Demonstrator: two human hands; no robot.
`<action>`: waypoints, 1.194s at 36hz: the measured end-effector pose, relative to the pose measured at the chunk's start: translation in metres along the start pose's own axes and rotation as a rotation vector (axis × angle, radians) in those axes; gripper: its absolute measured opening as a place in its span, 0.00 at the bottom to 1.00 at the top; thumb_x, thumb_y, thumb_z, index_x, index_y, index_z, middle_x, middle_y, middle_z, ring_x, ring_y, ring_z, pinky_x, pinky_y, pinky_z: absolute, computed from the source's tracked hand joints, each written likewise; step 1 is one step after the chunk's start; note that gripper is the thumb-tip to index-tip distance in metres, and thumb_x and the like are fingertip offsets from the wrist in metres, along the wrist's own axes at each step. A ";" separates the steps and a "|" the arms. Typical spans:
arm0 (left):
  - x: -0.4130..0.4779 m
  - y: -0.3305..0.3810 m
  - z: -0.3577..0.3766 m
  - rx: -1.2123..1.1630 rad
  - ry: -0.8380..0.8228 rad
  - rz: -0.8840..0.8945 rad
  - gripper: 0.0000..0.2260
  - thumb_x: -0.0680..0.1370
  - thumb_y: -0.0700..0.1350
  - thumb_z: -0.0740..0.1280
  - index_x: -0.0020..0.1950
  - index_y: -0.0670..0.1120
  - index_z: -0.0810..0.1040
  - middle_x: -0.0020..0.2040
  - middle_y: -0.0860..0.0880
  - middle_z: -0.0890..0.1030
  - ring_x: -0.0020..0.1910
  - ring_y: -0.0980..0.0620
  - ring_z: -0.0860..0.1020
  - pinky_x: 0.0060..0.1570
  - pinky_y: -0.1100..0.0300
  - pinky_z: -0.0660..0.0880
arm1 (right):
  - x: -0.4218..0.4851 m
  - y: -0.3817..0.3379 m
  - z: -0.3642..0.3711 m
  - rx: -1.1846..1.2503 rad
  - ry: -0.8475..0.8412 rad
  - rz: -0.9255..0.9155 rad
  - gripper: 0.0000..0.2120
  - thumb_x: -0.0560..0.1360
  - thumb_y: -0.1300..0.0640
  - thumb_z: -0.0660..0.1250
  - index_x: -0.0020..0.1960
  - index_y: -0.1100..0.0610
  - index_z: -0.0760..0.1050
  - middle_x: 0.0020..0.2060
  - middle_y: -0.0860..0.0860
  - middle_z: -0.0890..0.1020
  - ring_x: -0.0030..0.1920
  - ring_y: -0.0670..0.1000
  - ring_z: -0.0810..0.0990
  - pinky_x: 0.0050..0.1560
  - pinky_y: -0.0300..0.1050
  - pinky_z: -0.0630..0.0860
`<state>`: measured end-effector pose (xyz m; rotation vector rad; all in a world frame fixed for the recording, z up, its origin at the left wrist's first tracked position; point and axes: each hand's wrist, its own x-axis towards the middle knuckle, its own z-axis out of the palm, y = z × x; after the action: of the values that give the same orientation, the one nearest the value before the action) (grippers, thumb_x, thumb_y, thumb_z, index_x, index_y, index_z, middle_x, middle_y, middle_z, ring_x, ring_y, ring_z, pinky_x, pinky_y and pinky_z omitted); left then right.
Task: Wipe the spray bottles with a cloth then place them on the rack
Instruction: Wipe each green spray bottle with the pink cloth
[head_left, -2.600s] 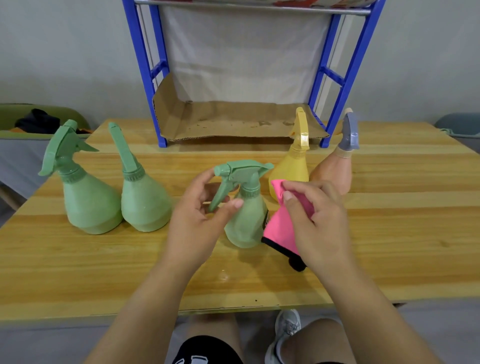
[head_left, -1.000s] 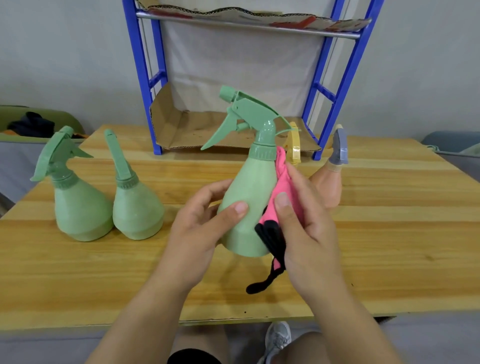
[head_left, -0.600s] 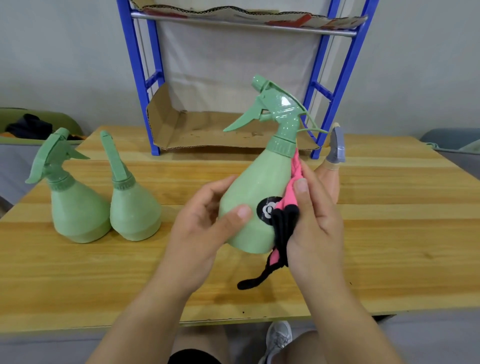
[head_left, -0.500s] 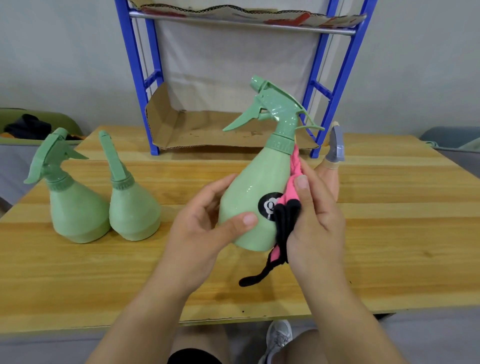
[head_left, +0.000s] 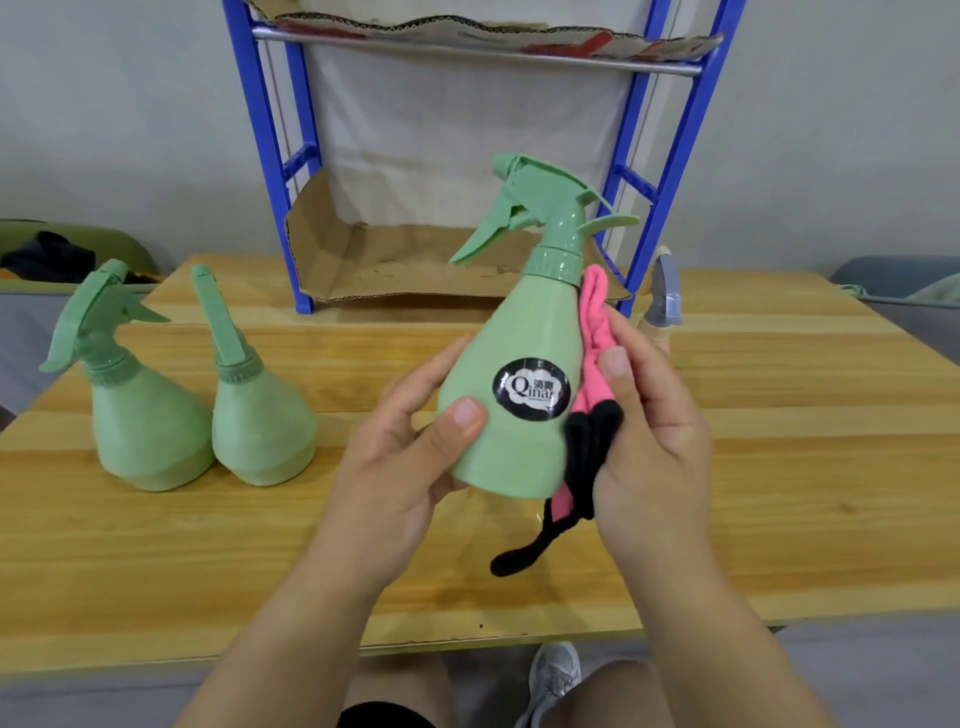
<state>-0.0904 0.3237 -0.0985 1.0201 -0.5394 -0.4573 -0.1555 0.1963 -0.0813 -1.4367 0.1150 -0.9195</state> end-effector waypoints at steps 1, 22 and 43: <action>0.001 -0.001 0.001 0.012 0.030 0.009 0.30 0.63 0.56 0.77 0.64 0.54 0.76 0.61 0.49 0.79 0.53 0.49 0.82 0.42 0.54 0.80 | -0.002 0.002 0.001 -0.033 0.012 -0.030 0.15 0.77 0.54 0.62 0.62 0.53 0.76 0.53 0.38 0.82 0.57 0.35 0.77 0.57 0.33 0.74; 0.005 0.002 0.006 0.059 0.060 0.045 0.17 0.70 0.49 0.72 0.57 0.49 0.72 0.45 0.55 0.85 0.41 0.58 0.82 0.38 0.63 0.79 | 0.002 0.005 0.000 -0.094 0.042 -0.153 0.10 0.75 0.52 0.67 0.55 0.42 0.77 0.53 0.40 0.81 0.57 0.39 0.78 0.55 0.31 0.73; 0.007 0.006 0.007 -0.015 0.071 0.002 0.34 0.54 0.62 0.79 0.55 0.51 0.74 0.45 0.50 0.85 0.41 0.50 0.84 0.32 0.57 0.79 | 0.007 0.009 -0.009 -0.329 -0.091 -0.460 0.15 0.76 0.62 0.64 0.62 0.61 0.73 0.63 0.53 0.76 0.66 0.44 0.73 0.67 0.34 0.65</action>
<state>-0.0888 0.3179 -0.0891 1.0175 -0.4733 -0.4210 -0.1519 0.1841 -0.0877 -1.8512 -0.1467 -1.2468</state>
